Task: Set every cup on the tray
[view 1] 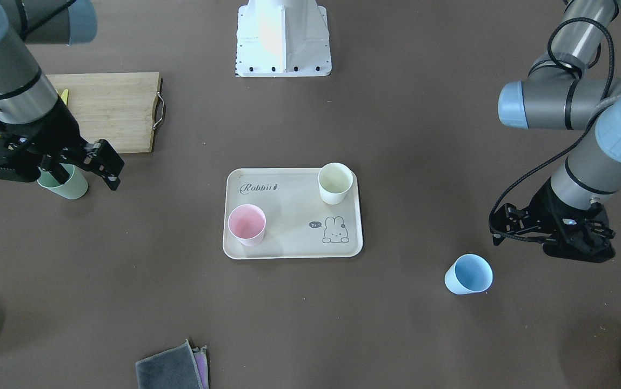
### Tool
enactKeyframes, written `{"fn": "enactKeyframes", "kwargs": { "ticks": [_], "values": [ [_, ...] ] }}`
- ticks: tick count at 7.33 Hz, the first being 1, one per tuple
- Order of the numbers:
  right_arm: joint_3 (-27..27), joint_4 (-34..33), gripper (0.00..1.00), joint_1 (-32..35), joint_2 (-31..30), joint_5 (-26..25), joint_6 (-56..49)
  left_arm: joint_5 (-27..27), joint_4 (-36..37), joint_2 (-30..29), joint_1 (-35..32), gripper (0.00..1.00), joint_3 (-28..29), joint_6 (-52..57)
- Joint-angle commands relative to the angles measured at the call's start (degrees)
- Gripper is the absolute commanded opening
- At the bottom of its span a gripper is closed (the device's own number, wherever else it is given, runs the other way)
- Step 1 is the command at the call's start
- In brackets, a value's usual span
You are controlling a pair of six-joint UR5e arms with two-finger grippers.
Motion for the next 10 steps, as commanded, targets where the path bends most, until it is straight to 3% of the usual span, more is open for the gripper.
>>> {"fn": "enactKeyframes", "kwargs": {
  "ticks": [1, 3, 4, 5, 6, 9, 10],
  "values": [
    [1.38, 0.29, 1.00, 1.54, -2.97, 1.32, -4.06, -0.12, -4.82, -1.16, 0.52, 0.98, 5.09, -0.59],
    [1.38, 0.29, 1.00, 1.63, -3.50, 1.32, -4.51, 0.23, -7.18, -0.46, 3.67, 0.98, 5.09, -0.68],
    [1.29, 0.29, 1.00, 1.63, -3.68, 1.23, -4.68, 0.76, -7.37, -0.37, 4.30, 0.91, 5.26, -0.59],
    [1.20, 0.29, 1.00, 1.54, -3.68, 1.23, -4.68, 1.02, -7.81, 0.42, 4.57, 0.32, 5.61, -0.15],
    [1.37, 0.37, 1.00, 1.63, -4.03, 1.23, -4.68, 1.11, -8.16, 0.42, 4.66, 0.00, 6.14, 0.11],
    [1.38, 0.37, 1.00, 1.71, -4.64, 1.23, -5.21, 0.94, -7.99, -1.15, 4.66, 0.00, 4.57, -0.67],
    [1.20, 0.37, 1.00, 2.24, -5.95, 1.23, -8.26, 0.68, -6.42, -1.94, 4.74, 0.00, 1.52, -1.20]
  ]
}}
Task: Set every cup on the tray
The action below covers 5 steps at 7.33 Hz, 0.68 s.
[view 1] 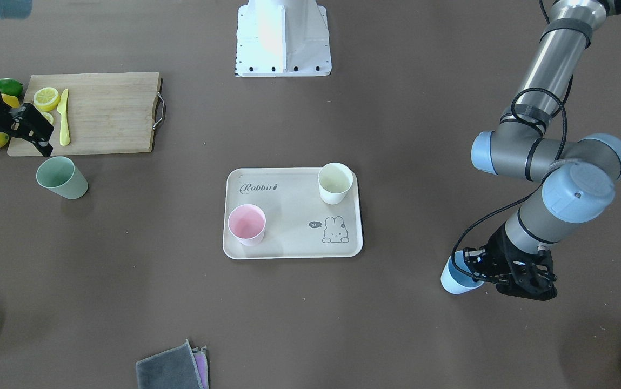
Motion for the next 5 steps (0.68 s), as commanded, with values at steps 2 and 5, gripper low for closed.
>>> {"fn": "enactKeyframes", "kwargs": {
  "ticks": [2, 5],
  "values": [
    [-0.41, -0.06, 1.00, 2.53, -4.55, 0.20, -8.92, -0.34, 3.84, -2.44, 3.90, 0.00, -8.04, -10.54],
    [-4.25, 9.73, 1.00, 4.48, -10.79, 3.02, -12.90, 4.64, 3.85, -7.10, 12.96, 0.00, -8.85, -19.81]
  ]
}}
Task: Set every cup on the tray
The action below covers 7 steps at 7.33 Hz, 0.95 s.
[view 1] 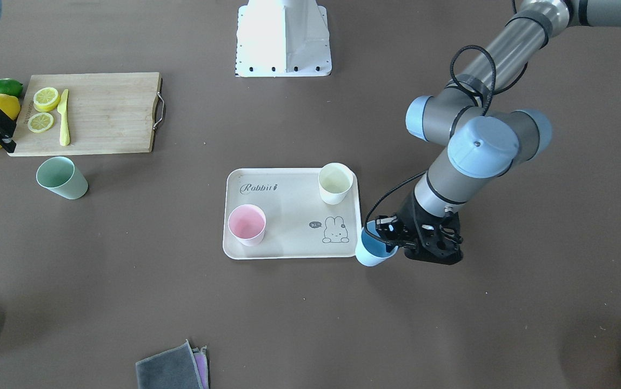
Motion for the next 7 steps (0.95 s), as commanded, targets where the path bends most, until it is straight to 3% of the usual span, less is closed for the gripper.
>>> {"fn": "enactKeyframes", "kwargs": {
  "ticks": [1, 3, 4, 5, 6, 7],
  "values": [
    [-4.25, 9.28, 1.00, 0.88, -3.19, 1.65, -0.84, 3.68, 0.05, -1.49, 4.95, 0.00, -0.20, -2.90],
    [-4.62, 9.41, 1.00, 0.98, -3.29, 2.02, -0.84, 3.77, 0.05, -1.22, 5.14, 0.00, -0.11, -2.47],
    [-4.71, 9.49, 1.00, 1.06, -3.37, 2.02, -0.84, 4.99, 0.05, -1.13, 6.01, 0.36, -0.11, -2.03],
    [-4.62, 9.49, 1.00, 1.06, -3.29, 2.02, -0.84, 6.31, 0.05, -1.13, 6.37, 0.63, -0.28, -1.85],
    [-4.62, 9.49, 1.00, 0.98, -3.29, 2.02, -0.84, 6.32, 0.05, -0.96, 6.29, 0.98, -1.24, -1.85],
    [-4.71, 9.41, 1.00, 0.89, -3.20, 2.02, -0.49, 5.11, 0.75, -0.26, 3.33, 0.98, -2.90, -1.07]
  ]
}}
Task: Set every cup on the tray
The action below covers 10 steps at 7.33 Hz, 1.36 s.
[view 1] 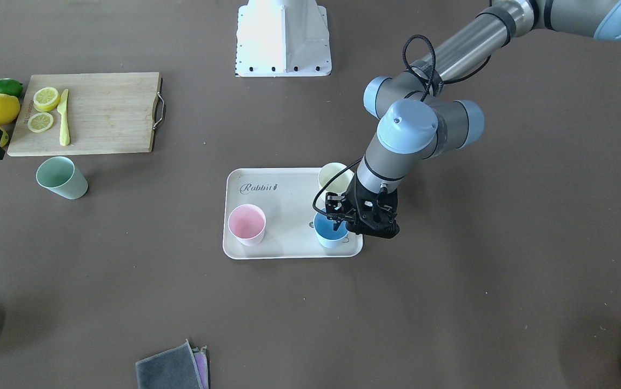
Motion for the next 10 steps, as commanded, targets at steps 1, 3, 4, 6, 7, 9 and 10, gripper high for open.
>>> {"fn": "enactKeyframes", "kwargs": {
  "ticks": [1, 3, 4, 6, 7, 9, 10],
  "values": [
    [-0.76, -0.06, 1.00, -0.09, 0.25, -0.17, 0.63, -5.25, 6.28, 2.09, -6.82, 0.98, -5.21, 6.65],
    [-1.64, 0.12, 0.96, -1.49, 0.34, -0.61, 4.04, -10.45, 15.10, 12.33, -15.79, 0.98, -17.58, 23.33],
    [-2.26, 0.38, 0.93, -3.15, 0.60, -1.40, 4.93, -12.92, 15.13, 16.47, -19.05, 0.98, -19.46, 27.76],
    [-5.58, 6.22, 0.91, -7.28, 1.31, -3.07, 8.77, -12.85, 15.04, 17.74, -20.05, 0.98, -19.57, 30.26],
    [-7.17, 10.88, 0.90, -10.17, 1.22, -4.90, 12.37, -12.77, 14.96, 17.83, -20.05, 0.98, -19.57, 30.27],
    [-7.97, 11.98, 0.79, -13.52, 0.87, -7.37, 14.51, -12.50, 14.96, 17.83, -19.88, 0.98, -19.57, 30.27],
    [-8.58, 12.07, 0.56, -14.85, 1.13, -8.77, 15.74, -12.50, 14.87, 17.92, -19.88, 0.98, -19.57, 30.18]
  ]
}}
